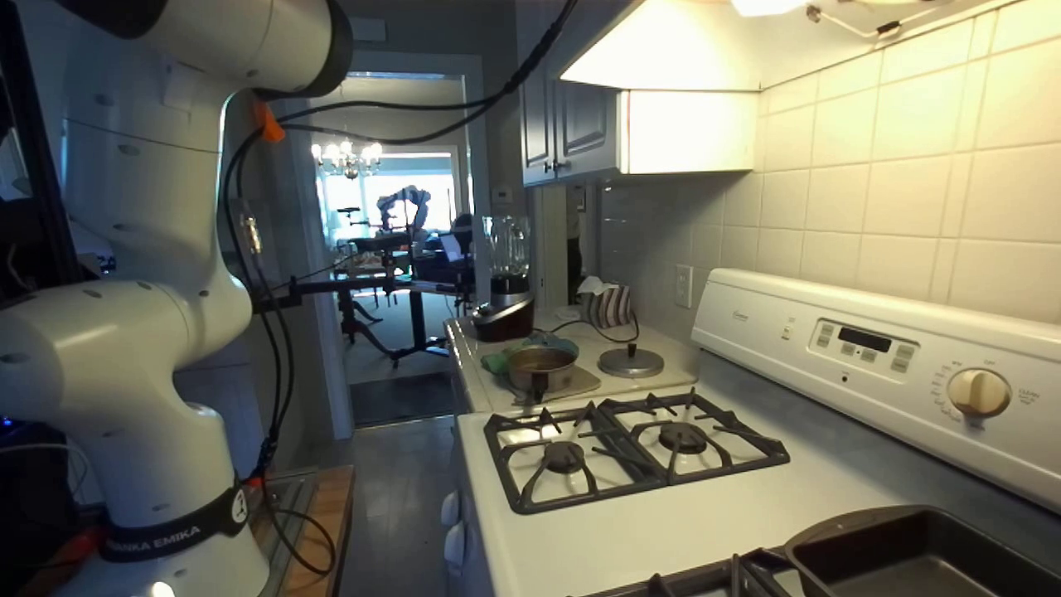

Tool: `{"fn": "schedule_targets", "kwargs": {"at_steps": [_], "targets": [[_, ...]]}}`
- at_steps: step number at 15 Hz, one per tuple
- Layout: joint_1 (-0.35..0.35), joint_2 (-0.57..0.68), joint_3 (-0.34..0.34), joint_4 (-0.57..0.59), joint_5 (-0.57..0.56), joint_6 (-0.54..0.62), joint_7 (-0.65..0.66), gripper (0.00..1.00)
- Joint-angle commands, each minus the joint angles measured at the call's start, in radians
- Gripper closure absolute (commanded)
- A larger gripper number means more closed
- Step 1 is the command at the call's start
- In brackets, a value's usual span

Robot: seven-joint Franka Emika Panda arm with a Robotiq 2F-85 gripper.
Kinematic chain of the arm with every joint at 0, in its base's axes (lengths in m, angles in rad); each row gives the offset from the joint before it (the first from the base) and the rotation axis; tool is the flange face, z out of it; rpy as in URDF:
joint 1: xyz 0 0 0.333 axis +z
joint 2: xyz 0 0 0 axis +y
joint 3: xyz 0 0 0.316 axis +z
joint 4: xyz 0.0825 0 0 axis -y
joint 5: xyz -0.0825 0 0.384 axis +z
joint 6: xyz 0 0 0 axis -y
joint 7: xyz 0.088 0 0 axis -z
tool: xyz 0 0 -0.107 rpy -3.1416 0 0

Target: Turn on the light

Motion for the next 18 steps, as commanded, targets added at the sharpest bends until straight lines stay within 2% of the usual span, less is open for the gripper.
{"fn": "schedule_targets", "kwargs": {"at_steps": [1, 4, 8, 11, 18], "targets": [[-0.008, 0.017, -0.024, 0.039, -0.03, -0.028, 0.019, 0.17], [-0.01, 0.008, -0.04, 0.041, -0.035, -0.024, 0.017, 0.12], [-0.016, -0.003, -0.062, 0.053, -0.025, -0.013, 0.016, 0.17], [-0.021, -0.019, -0.072, 0.063, -0.019, -0.016, 0.017, 0.16], [-0.022, -0.127, -0.091, 0.013, -0.013, -0.11, 0.005, 0.1]]}}
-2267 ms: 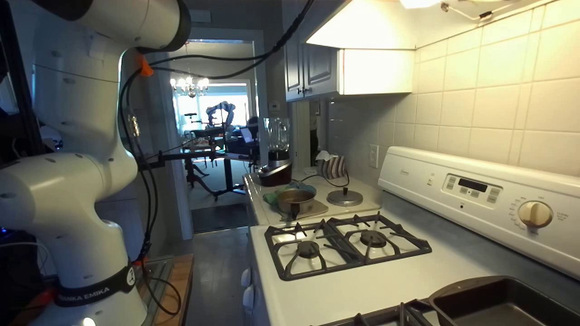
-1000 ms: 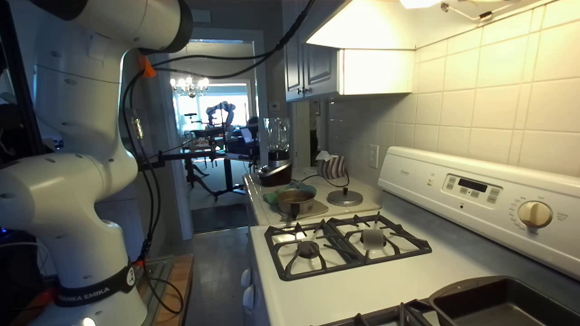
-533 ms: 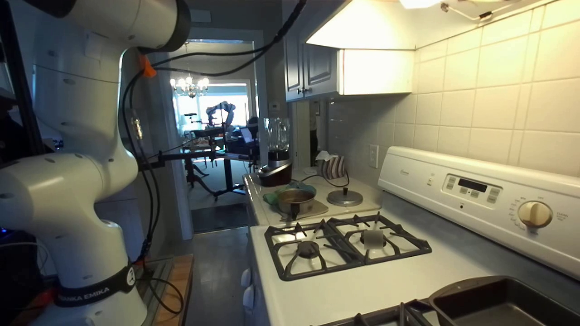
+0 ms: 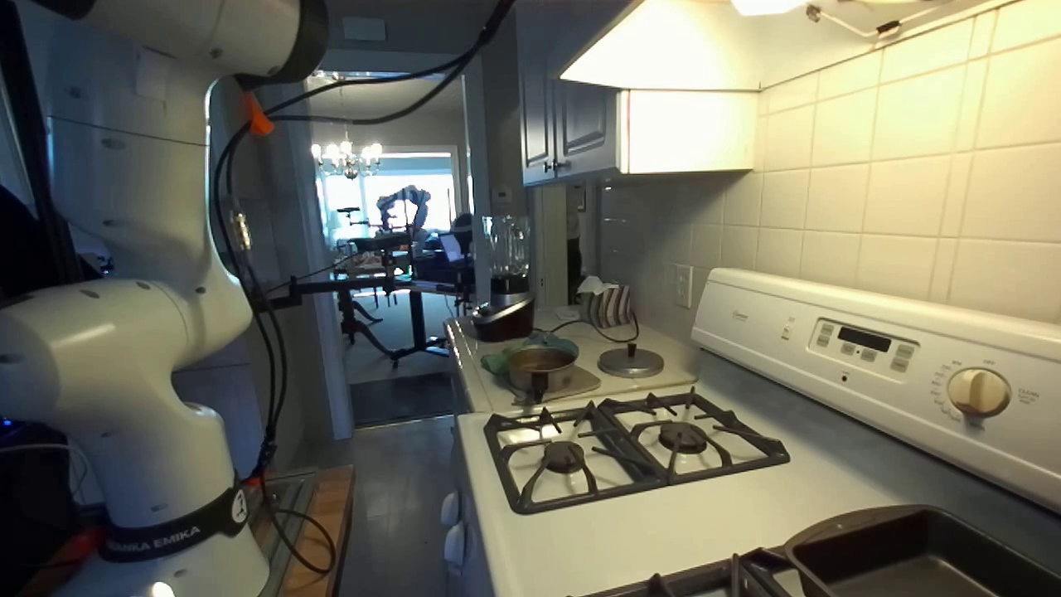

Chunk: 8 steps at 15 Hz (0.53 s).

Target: Turn on the light

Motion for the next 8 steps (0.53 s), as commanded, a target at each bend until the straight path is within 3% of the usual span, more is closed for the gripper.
{"fn": "schedule_targets", "kwargs": {"at_steps": [1, 5, 8], "targets": [[-0.006, -0.078, -0.006, -0.045, -0.001, -0.092, -0.008, 0.12], [-0.021, -0.141, -0.019, -0.098, 0.0, -0.202, -0.037, 0.5], [-0.02, -0.196, -0.021, -0.168, -0.009, -0.275, -0.063, 0.71]]}}
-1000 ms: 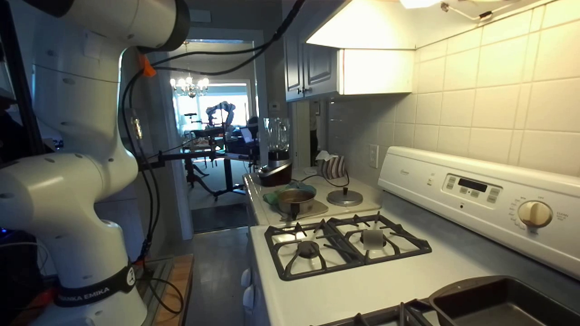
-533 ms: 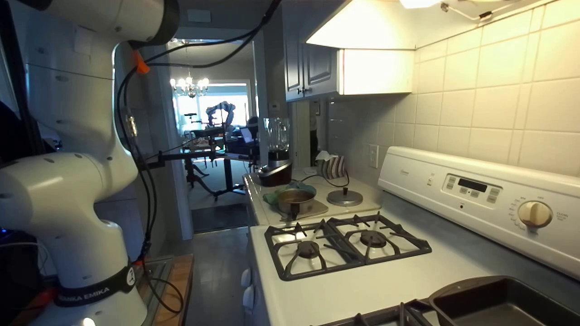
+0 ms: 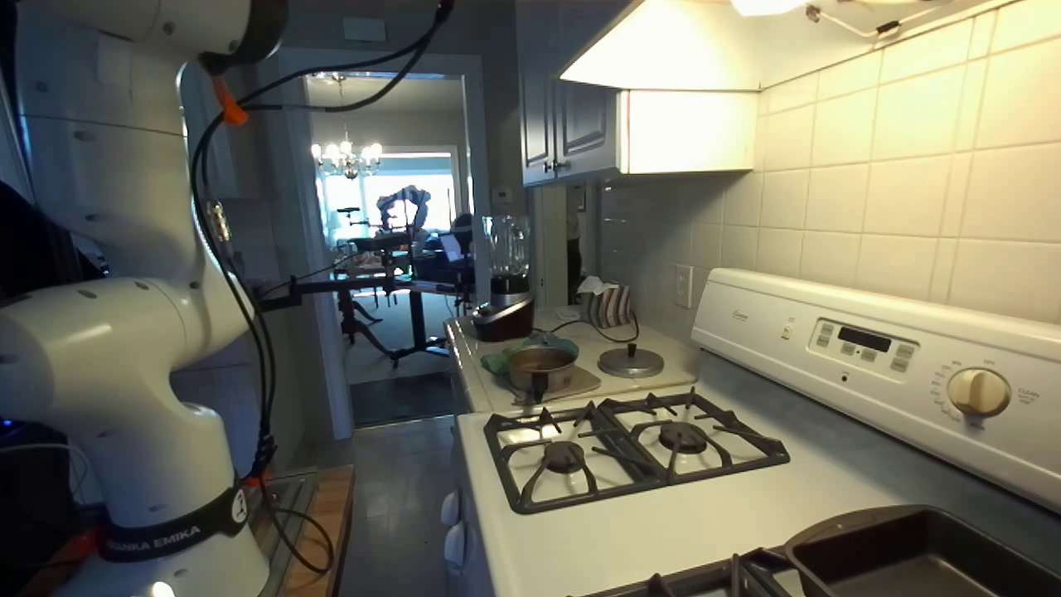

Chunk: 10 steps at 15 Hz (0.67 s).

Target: Turn on the light

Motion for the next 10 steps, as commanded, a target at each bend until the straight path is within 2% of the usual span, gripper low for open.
{"fn": "schedule_targets", "kwargs": {"at_steps": [1, 4, 10], "targets": [[0.011, -0.099, 0.005, -0.135, -0.015, -0.073, -0.044, 0.77], [0.018, -0.157, 0.014, -0.23, -0.001, -0.095, -0.051, 1.0], [0.052, -0.304, 0.073, -0.491, -0.057, -0.04, -0.083, 1.0]]}}
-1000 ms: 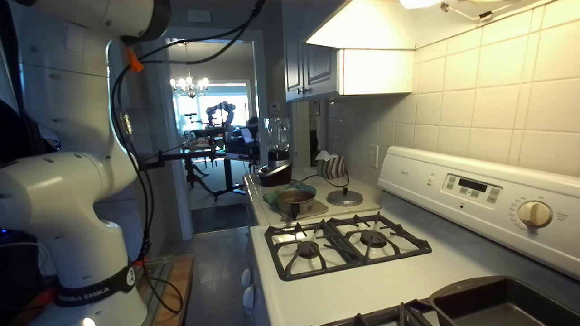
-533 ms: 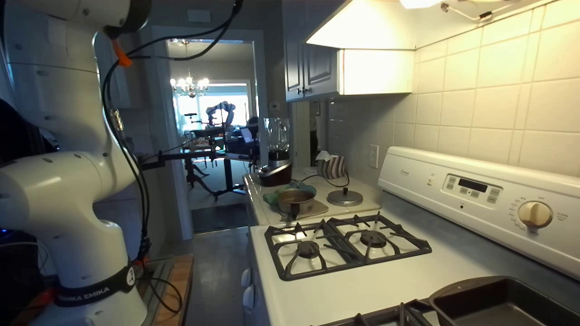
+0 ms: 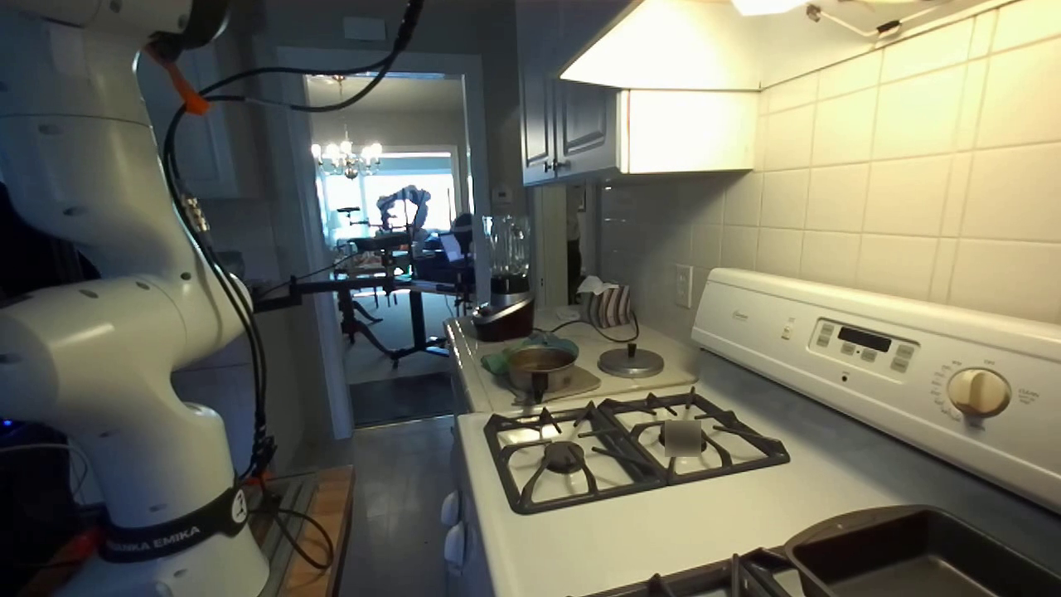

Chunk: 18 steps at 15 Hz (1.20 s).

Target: Turn on the light

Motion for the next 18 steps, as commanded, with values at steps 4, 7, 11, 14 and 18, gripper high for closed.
{"fn": "schedule_targets", "kwargs": {"at_steps": [4, 7, 11, 14, 18], "targets": [[0.021, -0.214, 0.071, -0.335, -0.081, 0.052, -0.059, 1.0], [0.008, -0.28, 0.08, -0.418, -0.099, 0.062, -0.059, 1.0], [0.001, -0.351, 0.082, -0.502, -0.102, 0.021, -0.046, 1.0], [0.043, -0.384, 0.062, -0.54, -0.129, -0.052, -0.043, 0.96], [0.046, -0.414, 0.091, -0.609, -0.224, -0.087, -0.03, 0.8]]}}
